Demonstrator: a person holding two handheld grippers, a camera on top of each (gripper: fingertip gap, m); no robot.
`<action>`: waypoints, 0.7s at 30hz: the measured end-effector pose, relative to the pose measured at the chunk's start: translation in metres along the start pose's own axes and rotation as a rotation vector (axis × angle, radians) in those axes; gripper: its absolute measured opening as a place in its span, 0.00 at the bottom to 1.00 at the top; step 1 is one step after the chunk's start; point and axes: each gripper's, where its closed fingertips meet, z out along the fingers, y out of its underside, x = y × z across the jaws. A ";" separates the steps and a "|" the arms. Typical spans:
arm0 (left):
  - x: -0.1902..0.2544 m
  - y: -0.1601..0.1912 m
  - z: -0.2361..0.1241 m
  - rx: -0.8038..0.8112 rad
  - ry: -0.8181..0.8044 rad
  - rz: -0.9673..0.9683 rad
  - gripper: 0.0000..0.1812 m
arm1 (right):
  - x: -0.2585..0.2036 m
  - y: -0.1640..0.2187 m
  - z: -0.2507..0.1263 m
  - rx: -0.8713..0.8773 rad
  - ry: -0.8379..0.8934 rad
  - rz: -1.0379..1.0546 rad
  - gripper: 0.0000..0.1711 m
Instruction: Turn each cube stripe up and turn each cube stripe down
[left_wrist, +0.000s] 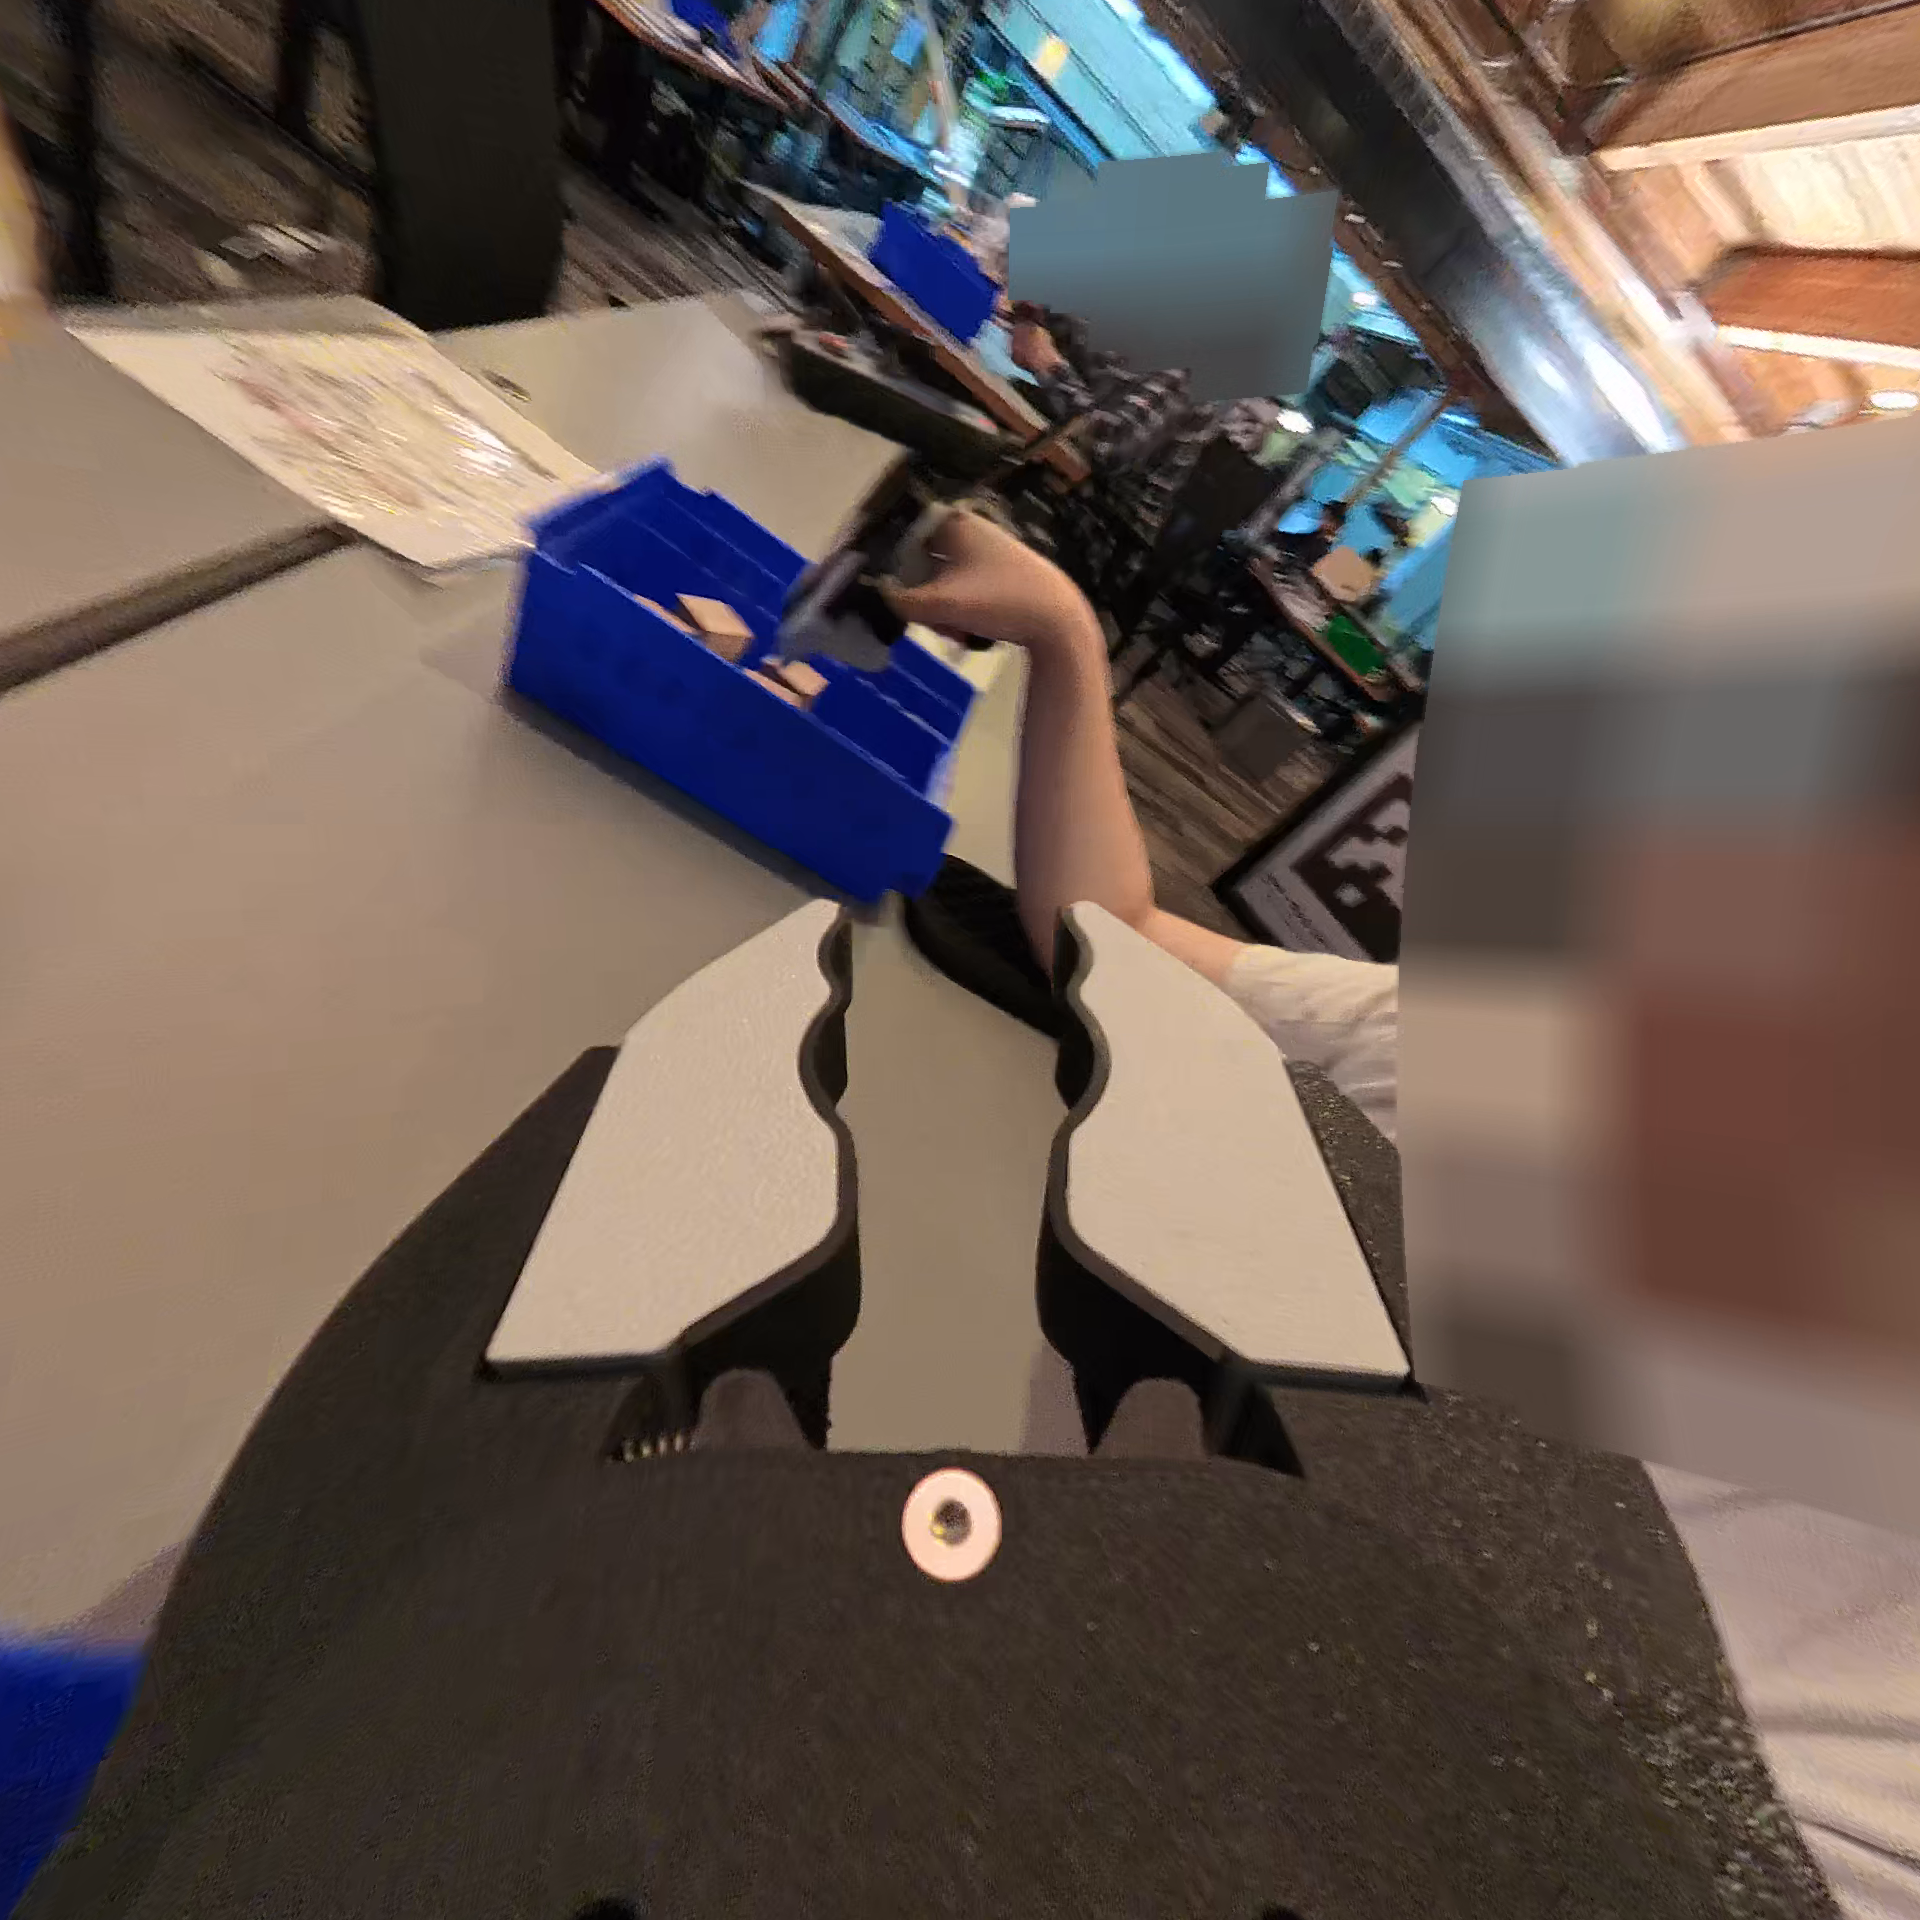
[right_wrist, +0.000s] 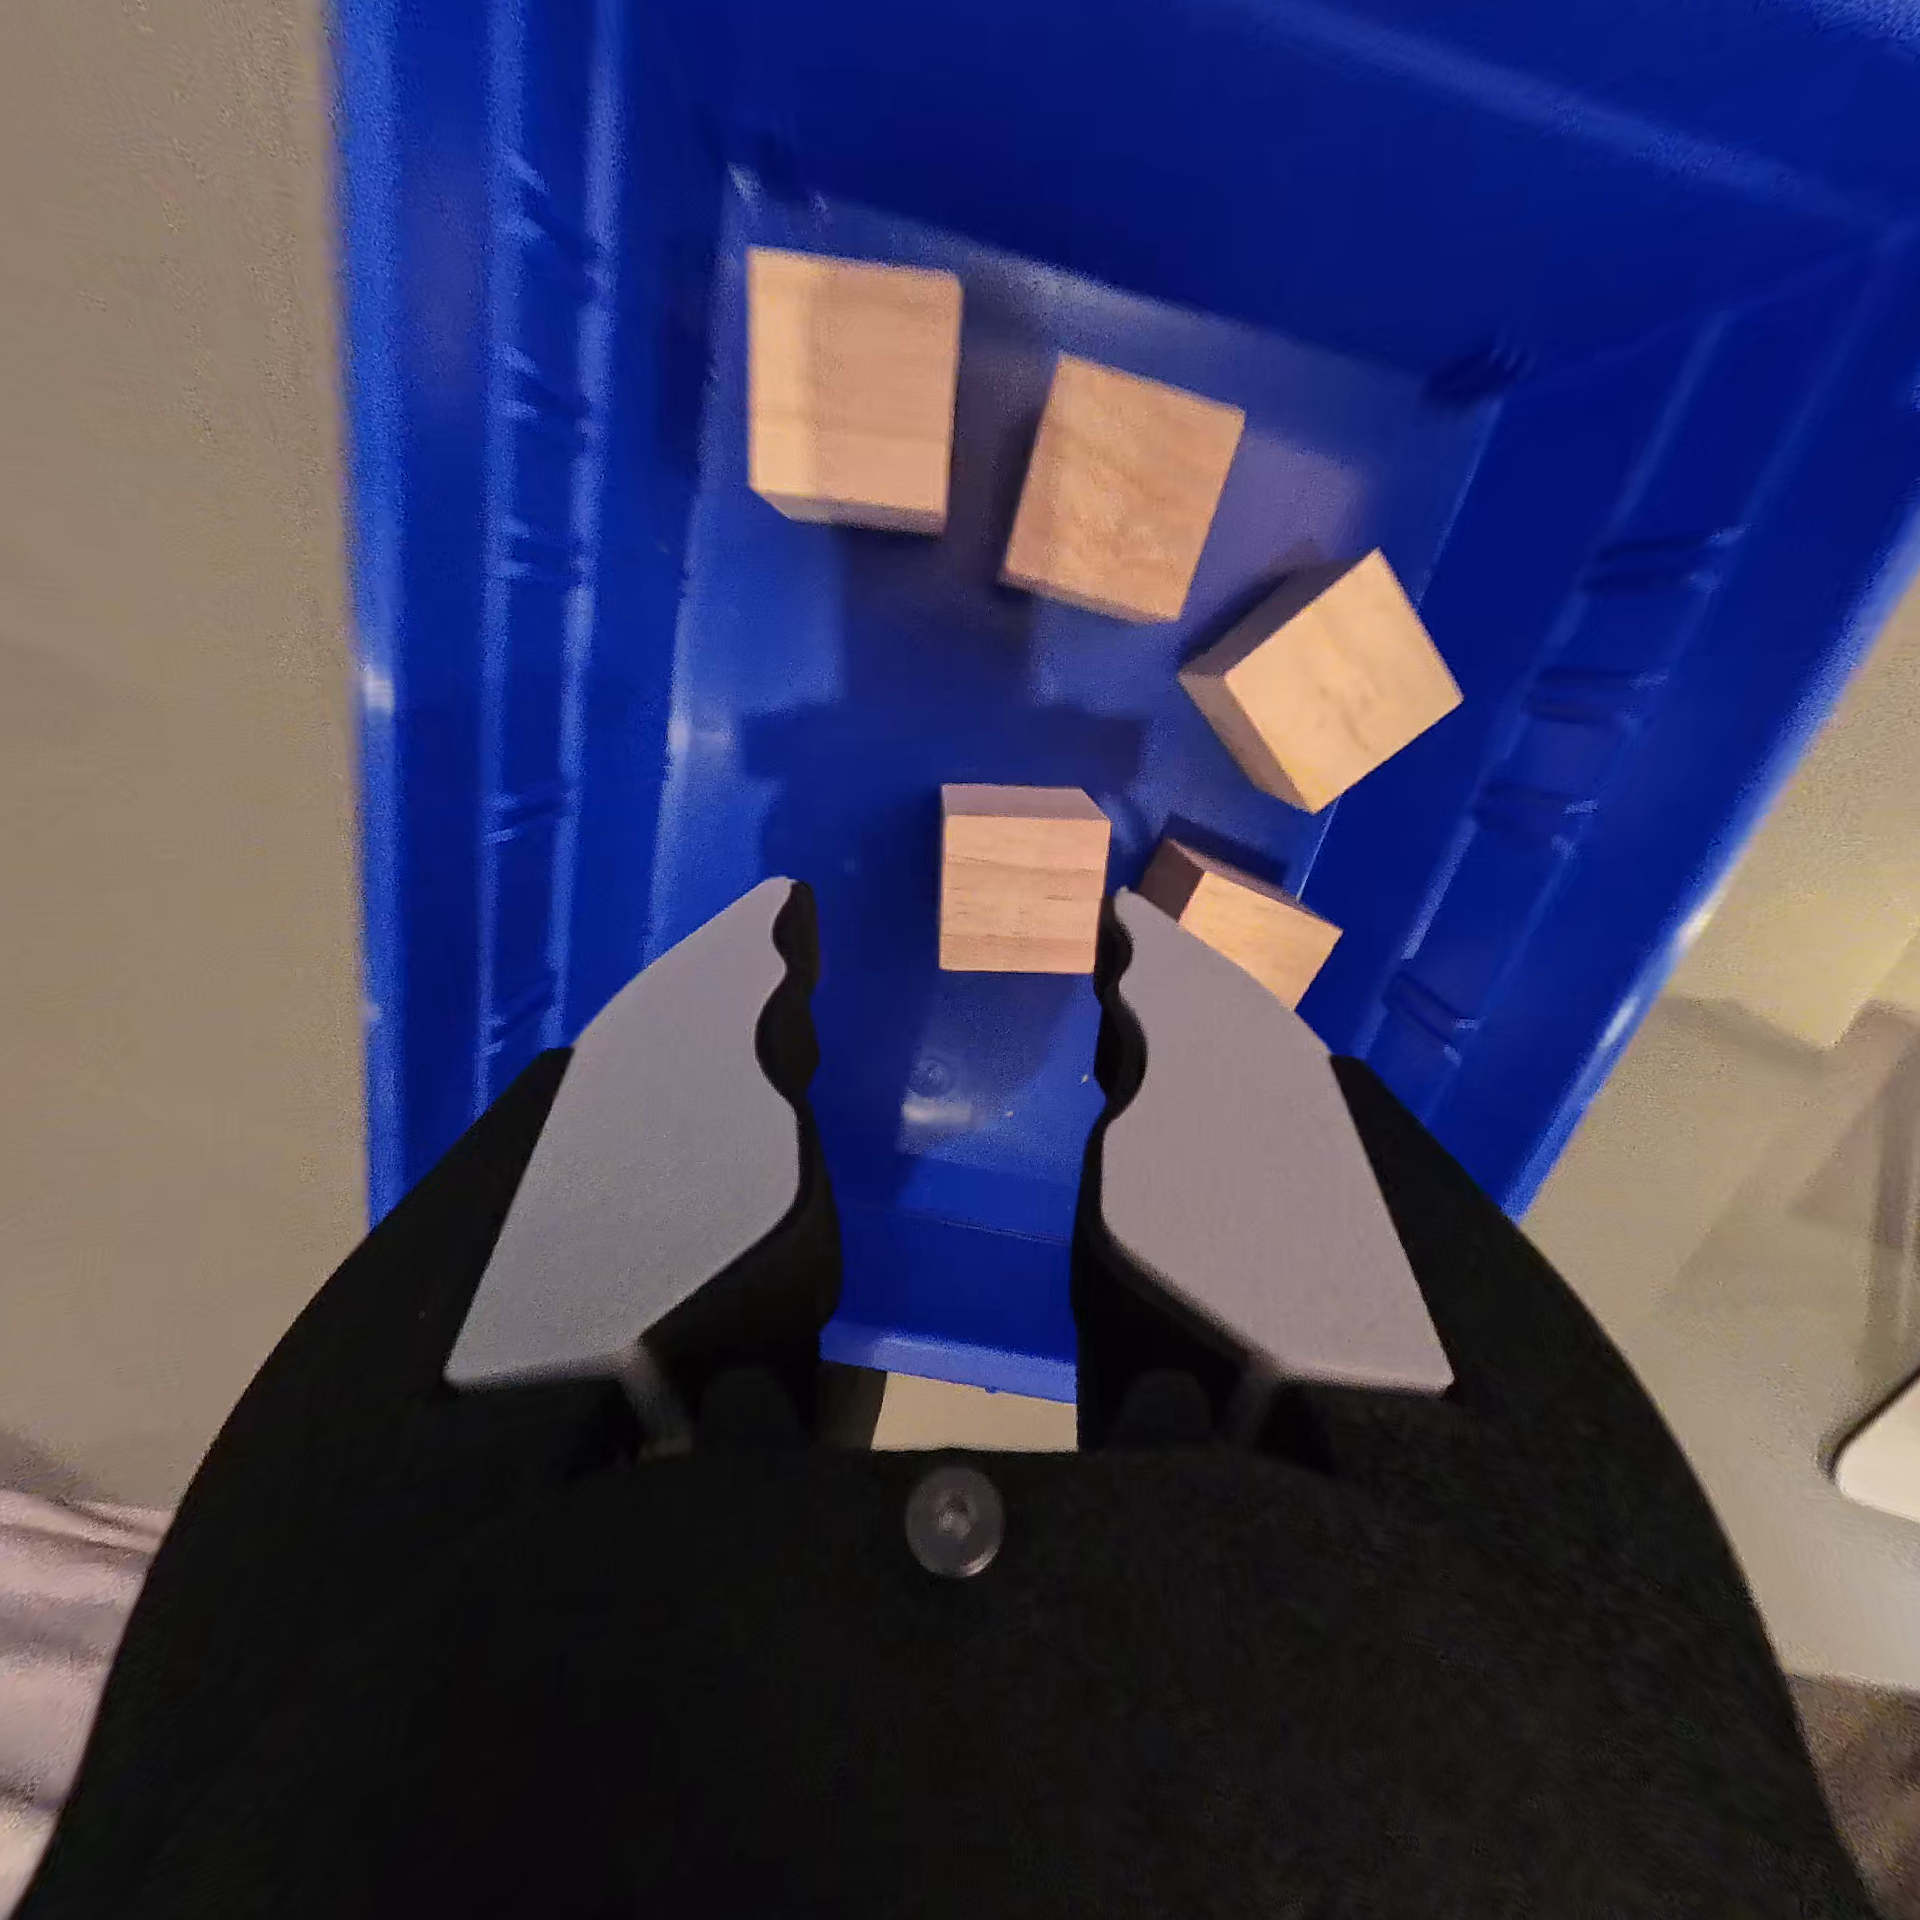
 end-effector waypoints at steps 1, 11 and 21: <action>-0.009 -0.005 -0.016 0.023 -0.092 0.025 0.19 | -0.004 -0.004 -0.009 0.047 0.002 -0.022 0.30; -0.158 0.043 -0.177 -0.150 -1.129 -0.119 0.18 | -0.030 -0.018 -0.036 0.166 0.016 -0.141 0.29; -0.258 0.106 -0.228 -0.375 -1.506 -0.330 0.29 | -0.031 -0.013 -0.024 0.094 0.039 -0.165 0.29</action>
